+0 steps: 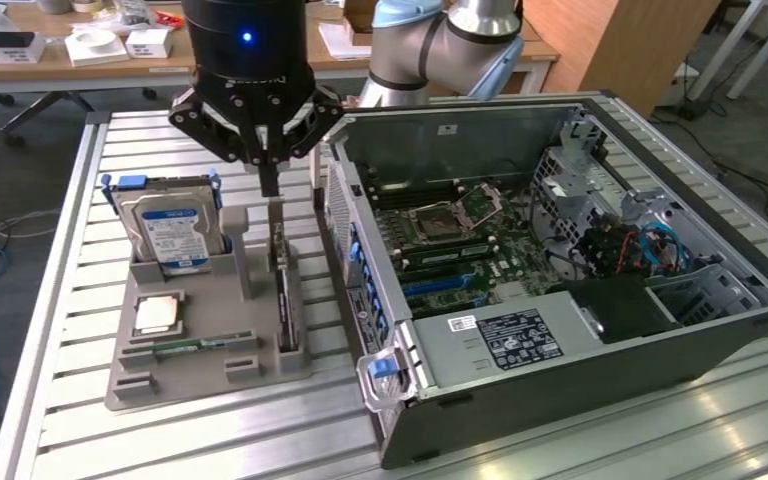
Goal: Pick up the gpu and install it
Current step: 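Reach for the gpu, then pick up the gpu and move the gpu toward the slot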
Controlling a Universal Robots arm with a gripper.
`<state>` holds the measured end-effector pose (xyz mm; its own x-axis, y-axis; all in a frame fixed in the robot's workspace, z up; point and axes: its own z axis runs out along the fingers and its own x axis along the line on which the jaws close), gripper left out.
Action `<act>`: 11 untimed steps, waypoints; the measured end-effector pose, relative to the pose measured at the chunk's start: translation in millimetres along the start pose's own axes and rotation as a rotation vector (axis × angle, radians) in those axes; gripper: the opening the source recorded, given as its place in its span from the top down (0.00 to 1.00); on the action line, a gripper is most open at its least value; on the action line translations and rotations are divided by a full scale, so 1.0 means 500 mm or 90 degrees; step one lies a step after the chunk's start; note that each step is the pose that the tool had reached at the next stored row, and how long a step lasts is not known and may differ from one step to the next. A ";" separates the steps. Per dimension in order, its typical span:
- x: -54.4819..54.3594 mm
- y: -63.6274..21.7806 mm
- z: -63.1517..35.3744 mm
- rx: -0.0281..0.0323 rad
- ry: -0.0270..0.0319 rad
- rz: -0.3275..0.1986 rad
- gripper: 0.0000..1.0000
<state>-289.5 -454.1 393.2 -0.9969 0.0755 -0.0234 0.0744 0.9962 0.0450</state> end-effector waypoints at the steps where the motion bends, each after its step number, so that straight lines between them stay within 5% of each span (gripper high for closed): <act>1: 0.004 -0.001 0.000 0.0000 0.0000 0.000 0.90; 11: 0.013 -0.002 0.000 0.0000 0.0000 0.000 0.90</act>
<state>-296.2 -454.8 393.2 -0.9969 0.0755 -0.0234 0.0744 0.9962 0.0451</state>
